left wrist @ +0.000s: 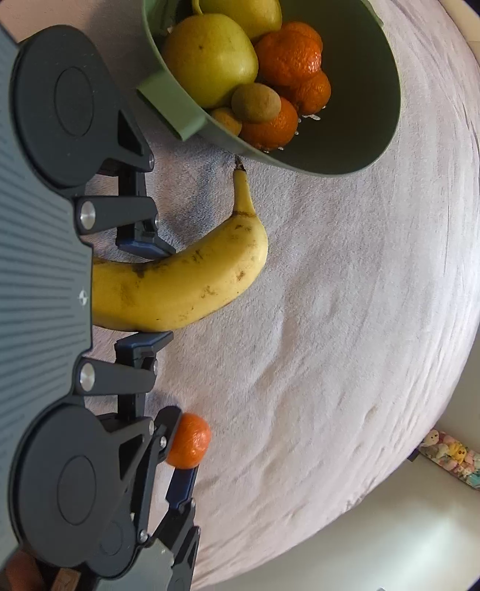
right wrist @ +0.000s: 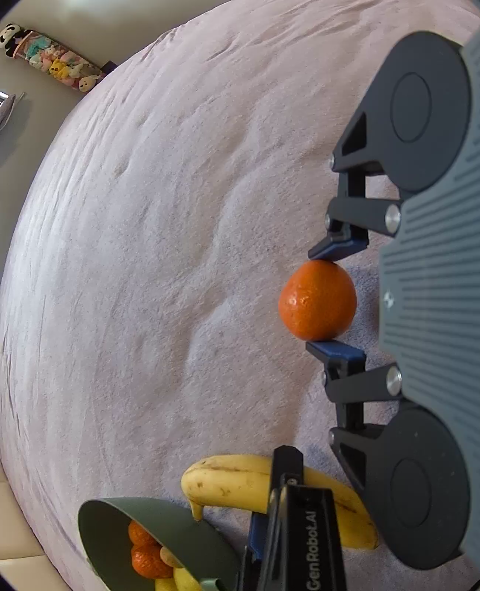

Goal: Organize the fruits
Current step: 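Lift and carry the banana and mandarin over the green colander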

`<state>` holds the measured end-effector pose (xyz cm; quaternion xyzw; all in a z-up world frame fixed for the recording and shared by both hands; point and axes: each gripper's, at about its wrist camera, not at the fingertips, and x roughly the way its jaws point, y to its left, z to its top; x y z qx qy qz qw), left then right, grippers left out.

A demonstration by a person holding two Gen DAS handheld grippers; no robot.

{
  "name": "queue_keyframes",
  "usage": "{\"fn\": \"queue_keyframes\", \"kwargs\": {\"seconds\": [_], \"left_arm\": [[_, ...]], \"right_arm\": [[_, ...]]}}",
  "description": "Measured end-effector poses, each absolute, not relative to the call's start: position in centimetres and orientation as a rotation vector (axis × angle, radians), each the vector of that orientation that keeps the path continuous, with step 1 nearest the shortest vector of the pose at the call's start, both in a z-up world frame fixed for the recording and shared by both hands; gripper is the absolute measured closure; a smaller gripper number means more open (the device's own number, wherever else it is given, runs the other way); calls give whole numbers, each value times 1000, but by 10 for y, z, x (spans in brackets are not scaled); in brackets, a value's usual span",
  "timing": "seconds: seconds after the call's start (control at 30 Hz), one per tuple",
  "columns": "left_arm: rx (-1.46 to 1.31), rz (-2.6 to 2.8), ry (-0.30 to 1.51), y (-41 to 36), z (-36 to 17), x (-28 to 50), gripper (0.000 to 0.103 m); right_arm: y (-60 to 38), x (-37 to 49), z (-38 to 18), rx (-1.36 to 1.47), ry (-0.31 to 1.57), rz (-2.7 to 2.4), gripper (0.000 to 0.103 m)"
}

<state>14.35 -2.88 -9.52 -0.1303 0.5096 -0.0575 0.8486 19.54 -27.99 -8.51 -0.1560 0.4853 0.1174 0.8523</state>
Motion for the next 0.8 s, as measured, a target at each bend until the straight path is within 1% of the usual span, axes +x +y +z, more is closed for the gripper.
{"fn": "queue_keyframes", "kwargs": {"seconds": [0.43,0.8], "left_arm": [[-296,-189,961,-32,-49,124,59],[-332,-185,859,-6,-4,111,59]], "right_arm": [[-285,178,-46,-315,923,244,60],[-280,169,-1,-297,810,290,60]]}}
